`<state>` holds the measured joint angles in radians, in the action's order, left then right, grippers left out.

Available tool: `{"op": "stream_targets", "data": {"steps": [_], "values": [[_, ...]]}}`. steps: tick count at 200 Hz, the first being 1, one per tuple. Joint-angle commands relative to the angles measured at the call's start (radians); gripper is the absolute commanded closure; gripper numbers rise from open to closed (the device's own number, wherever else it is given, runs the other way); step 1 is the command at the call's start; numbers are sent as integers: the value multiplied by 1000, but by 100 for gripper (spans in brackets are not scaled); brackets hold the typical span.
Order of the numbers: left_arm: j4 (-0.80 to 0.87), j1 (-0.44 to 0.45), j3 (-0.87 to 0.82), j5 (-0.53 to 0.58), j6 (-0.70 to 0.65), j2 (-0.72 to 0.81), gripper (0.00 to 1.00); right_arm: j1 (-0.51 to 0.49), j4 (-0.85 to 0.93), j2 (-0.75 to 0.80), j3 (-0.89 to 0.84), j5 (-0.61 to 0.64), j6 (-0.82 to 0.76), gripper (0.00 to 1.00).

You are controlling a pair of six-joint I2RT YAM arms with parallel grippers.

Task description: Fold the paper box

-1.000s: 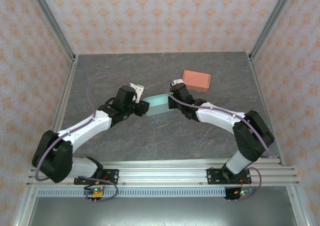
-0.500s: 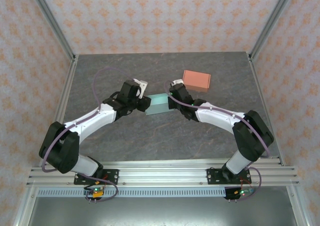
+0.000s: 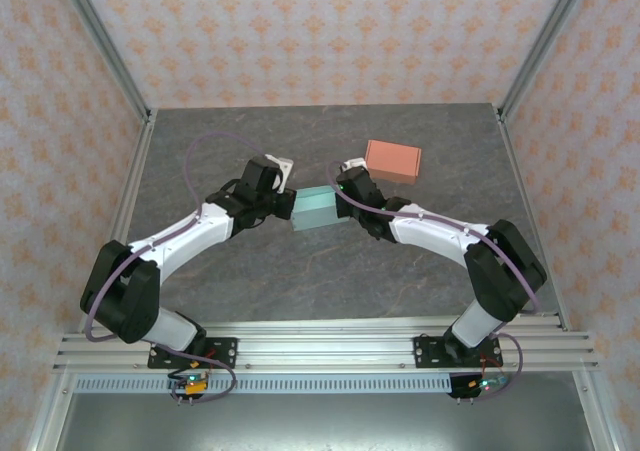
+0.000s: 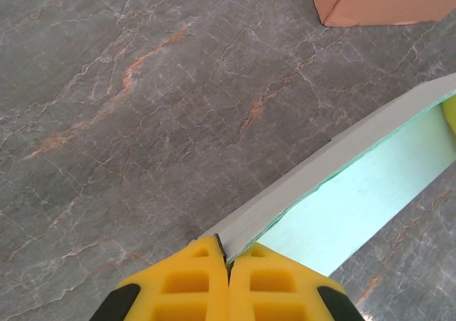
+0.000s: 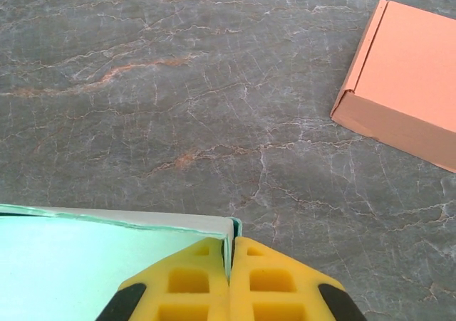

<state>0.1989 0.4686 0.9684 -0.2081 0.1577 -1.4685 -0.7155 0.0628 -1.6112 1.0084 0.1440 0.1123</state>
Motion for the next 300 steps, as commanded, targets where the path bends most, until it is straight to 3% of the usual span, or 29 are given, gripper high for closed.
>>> {"op": "stream_targets", "data": {"steps": [1, 49, 135, 193, 248, 300], "values": [[1, 7, 36, -51, 121, -17, 98, -30, 87, -34, 11, -23, 7, 100], [-9, 23, 38, 36, 298, -10, 98, -63, 96, -57, 31, 4, 12, 100], [68, 53, 86, 81, 360, -67, 95, -68, 94, -59, 30, 42, 27, 100], [124, 147, 127, 237, 331, -96, 84, -65, 70, -64, 35, 86, 21, 100], [57, 151, 75, 269, 302, -101, 93, -55, -46, -57, -18, 128, 21, 100], [-20, 154, 13, 320, 258, -99, 94, -16, -227, -5, -174, 80, 9, 97]]}}
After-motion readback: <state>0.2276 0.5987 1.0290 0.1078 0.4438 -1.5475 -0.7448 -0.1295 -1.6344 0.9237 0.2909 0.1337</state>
